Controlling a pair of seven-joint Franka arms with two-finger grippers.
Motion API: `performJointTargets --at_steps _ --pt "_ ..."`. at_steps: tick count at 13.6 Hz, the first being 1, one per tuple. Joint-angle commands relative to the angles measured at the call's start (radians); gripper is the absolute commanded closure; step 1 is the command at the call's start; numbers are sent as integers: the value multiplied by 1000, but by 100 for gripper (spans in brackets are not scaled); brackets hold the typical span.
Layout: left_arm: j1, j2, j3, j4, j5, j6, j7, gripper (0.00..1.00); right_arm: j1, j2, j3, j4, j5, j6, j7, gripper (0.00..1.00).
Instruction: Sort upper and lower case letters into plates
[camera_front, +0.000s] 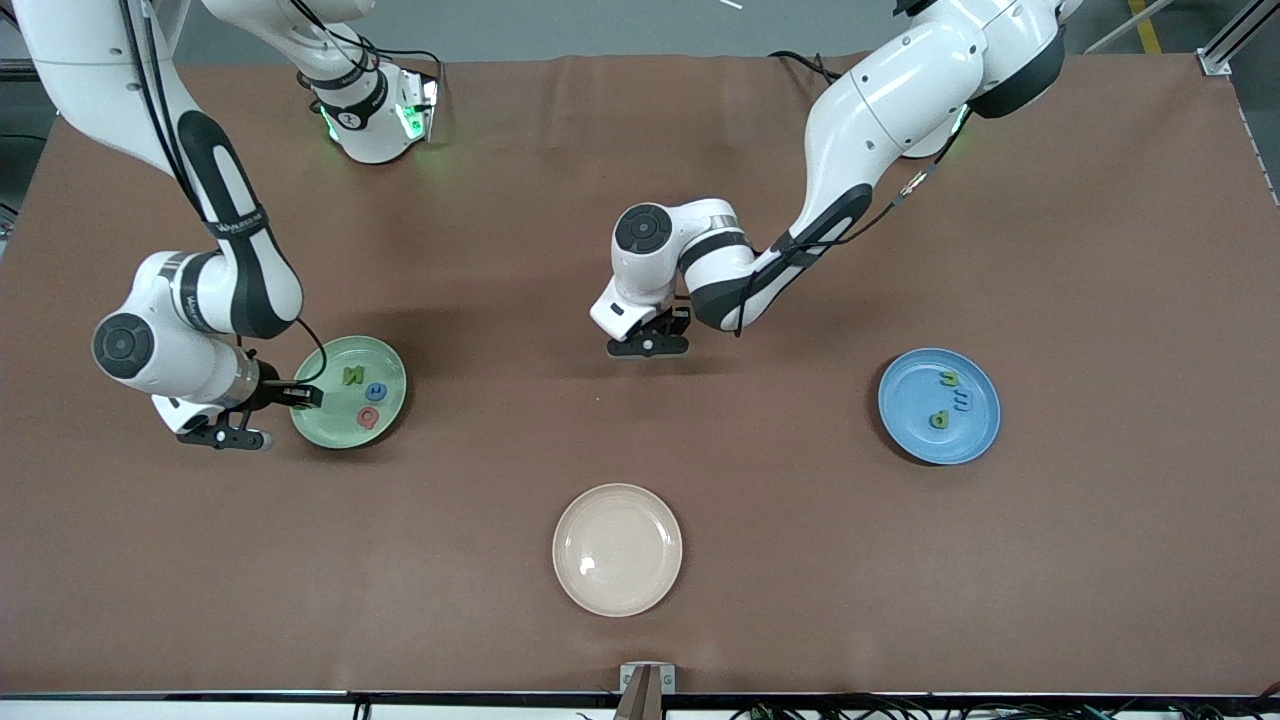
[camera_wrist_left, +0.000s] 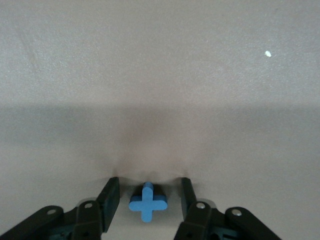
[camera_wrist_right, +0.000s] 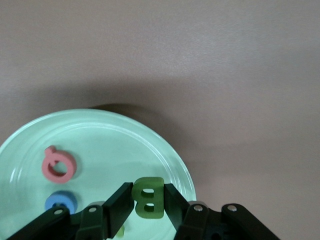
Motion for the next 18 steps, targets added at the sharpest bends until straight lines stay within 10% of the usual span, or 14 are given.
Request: performJointTargets --at_steps 1,4,5,6,13,18 --pt "-8 -2 5 2 -30 -9 13 53 -8 21 19 0 3 36 -7 100" --pt "-8 -2 5 2 -30 -9 13 65 -9 21 19 1 3 36 -6 89" --pt "-8 -2 5 2 -30 -9 12 69 -8 21 19 3 3 34 -4 30" --pt "-8 -2 5 1 -30 -9 12 73 -6 21 19 4 3 34 -3 1" --pt "-3 -31 -1 5 -71 -94 16 95 4 5 22 55 3 -59 3 0" --pt "192 -89 -162 -19 -71 -226 105 95 0 -11 18 242 -7 -353 -1 0"
